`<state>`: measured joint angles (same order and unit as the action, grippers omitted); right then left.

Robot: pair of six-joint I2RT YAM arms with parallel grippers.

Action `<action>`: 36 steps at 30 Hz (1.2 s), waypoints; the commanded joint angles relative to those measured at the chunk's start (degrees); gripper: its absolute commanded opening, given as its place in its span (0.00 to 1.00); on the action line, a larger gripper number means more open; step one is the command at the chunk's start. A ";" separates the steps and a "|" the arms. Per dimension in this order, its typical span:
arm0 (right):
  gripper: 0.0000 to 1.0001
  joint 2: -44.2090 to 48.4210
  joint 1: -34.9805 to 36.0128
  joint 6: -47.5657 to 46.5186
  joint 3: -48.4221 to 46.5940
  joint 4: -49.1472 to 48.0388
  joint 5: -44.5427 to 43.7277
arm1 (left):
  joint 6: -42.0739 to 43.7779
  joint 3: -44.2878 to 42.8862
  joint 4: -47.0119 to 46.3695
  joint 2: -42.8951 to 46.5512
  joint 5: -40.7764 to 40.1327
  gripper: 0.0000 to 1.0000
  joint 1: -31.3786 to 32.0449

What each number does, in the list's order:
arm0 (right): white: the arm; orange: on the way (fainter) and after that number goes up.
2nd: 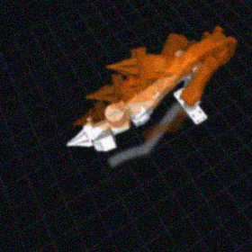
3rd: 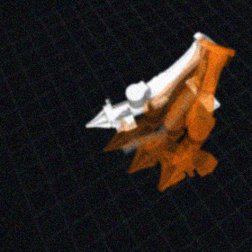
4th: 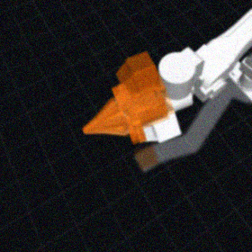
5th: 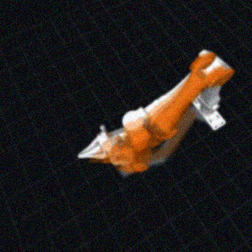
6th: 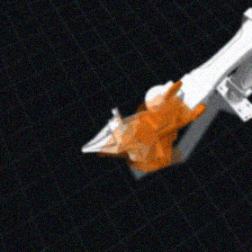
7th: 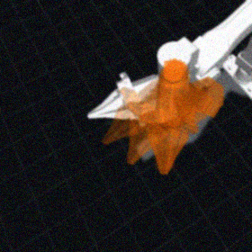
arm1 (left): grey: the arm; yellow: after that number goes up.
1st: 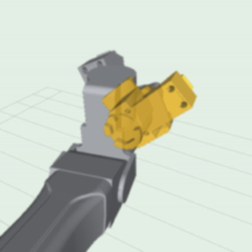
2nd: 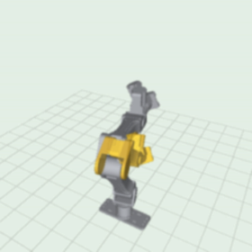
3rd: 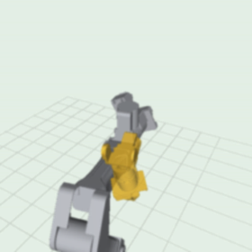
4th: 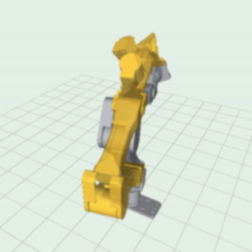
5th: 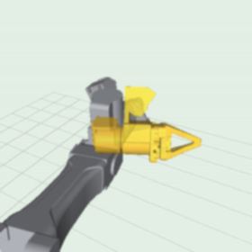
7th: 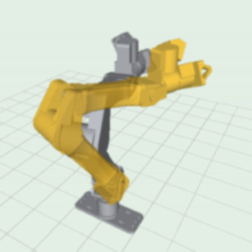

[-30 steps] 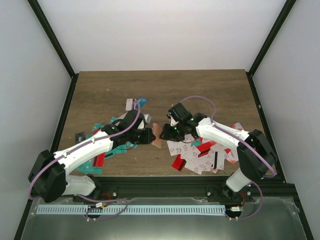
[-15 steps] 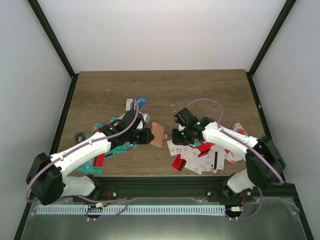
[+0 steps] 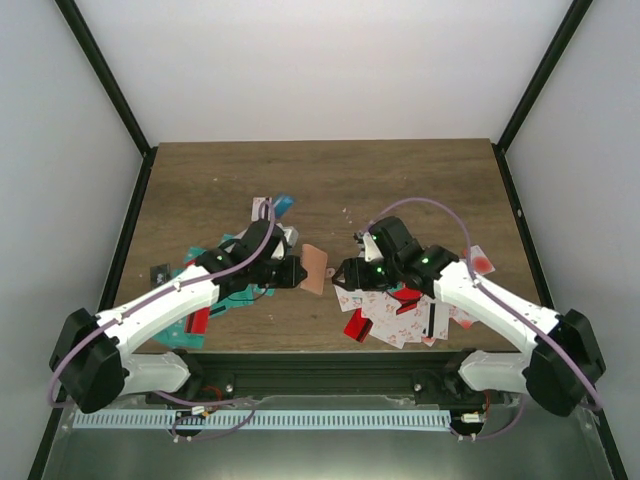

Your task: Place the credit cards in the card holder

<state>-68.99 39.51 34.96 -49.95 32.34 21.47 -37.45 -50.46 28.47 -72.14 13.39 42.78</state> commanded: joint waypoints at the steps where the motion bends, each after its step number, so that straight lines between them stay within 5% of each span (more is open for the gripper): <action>1: 0.64 -3.35 -0.22 -0.54 -1.23 -2.47 1.68 | -0.34 -1.03 -0.93 1.85 0.84 0.04 0.08; 14: 0.60 -10.77 -1.06 -2.74 -4.89 -5.31 0.82 | -1.37 0.48 -1.72 4.82 2.36 0.04 0.17; 25: 0.30 -14.53 -1.83 -3.14 -6.51 -7.14 1.46 | -1.32 0.80 -1.84 6.57 3.05 0.04 0.29; 36: 0.22 -15.25 -2.32 -3.82 -6.75 -8.31 3.00 | -0.68 0.46 -1.71 6.12 3.25 0.04 0.41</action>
<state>-83.81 37.63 32.03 -54.41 25.36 22.90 -38.72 -50.02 28.36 -66.41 15.77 42.81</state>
